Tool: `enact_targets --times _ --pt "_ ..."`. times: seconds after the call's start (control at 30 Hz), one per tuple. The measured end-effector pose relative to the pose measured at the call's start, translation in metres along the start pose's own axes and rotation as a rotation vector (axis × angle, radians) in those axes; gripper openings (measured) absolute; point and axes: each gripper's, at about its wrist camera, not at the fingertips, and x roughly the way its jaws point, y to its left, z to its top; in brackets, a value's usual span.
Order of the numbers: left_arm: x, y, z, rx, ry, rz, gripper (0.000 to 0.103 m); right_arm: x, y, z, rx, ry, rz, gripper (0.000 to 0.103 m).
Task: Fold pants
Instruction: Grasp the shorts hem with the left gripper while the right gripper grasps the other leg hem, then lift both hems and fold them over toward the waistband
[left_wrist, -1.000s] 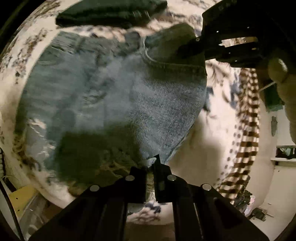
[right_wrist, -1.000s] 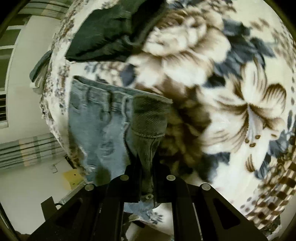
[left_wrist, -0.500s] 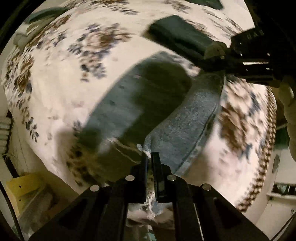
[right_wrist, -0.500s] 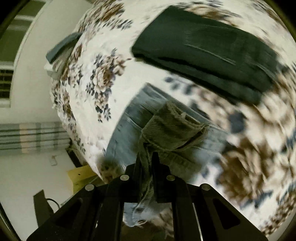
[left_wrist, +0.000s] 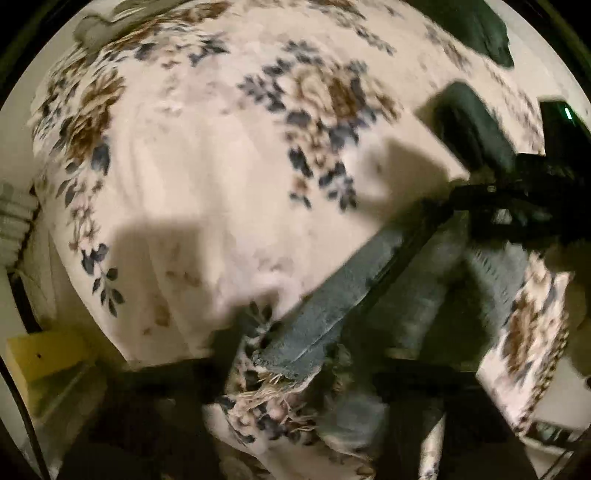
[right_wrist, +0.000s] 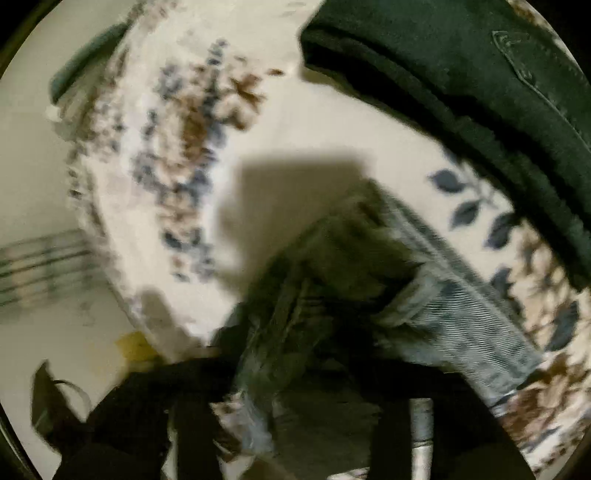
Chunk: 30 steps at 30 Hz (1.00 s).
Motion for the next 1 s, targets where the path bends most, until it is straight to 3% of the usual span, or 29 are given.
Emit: enact_targets --times 0.03,0.17,0.33,0.47,0.6,0.7,0.77,0.87,0.9,0.93,0.97,1.0 --pt "-0.009 0.001 -0.002 -0.013 -0.018 -0.018 0.085 -0.006 0.004 -0.002 -0.016 -0.008 0.004 0.081" --pt "-0.027 -0.013 -0.016 -0.006 -0.056 -0.02 0.086 -0.031 0.004 -0.02 -0.068 -0.031 -0.052 0.081" --pt "-0.001 -0.034 -0.052 -0.05 0.02 -0.006 0.086 -0.046 -0.036 -0.05 -0.045 -0.019 -0.127 0.081" --pt "0.028 -0.03 -0.09 -0.216 0.097 -0.034 0.086 -0.047 -0.082 -0.076 0.018 -0.002 -0.13 0.081" --pt "0.077 -0.004 -0.14 -0.56 0.258 -0.205 0.086 -0.031 -0.123 -0.089 0.078 0.018 -0.084 0.081" --pt "0.102 0.013 -0.175 -0.794 0.309 -0.309 0.085 -0.011 -0.149 -0.089 0.119 0.028 -0.008 0.081" --pt "0.11 0.015 -0.185 -0.858 0.307 -0.354 0.085 0.0 -0.162 -0.087 0.147 0.029 0.06 0.081" --pt "0.115 0.009 -0.187 -0.851 0.269 -0.379 0.085 0.012 -0.171 -0.085 0.153 0.024 0.131 0.082" --pt "0.115 0.007 -0.186 -0.827 0.245 -0.385 0.083 0.014 -0.172 -0.085 0.15 0.018 0.148 0.083" --pt "0.114 0.005 -0.184 -0.794 0.233 -0.363 0.071 0.014 -0.174 -0.086 0.143 0.009 0.156 0.083" --pt "0.111 0.004 -0.182 -0.758 0.217 -0.352 0.049 0.014 -0.174 -0.088 0.132 0.003 0.152 0.081" --pt "0.107 0.002 -0.181 -0.707 0.204 -0.334 0.039 0.013 -0.173 -0.09 0.116 -0.007 0.15 0.073"
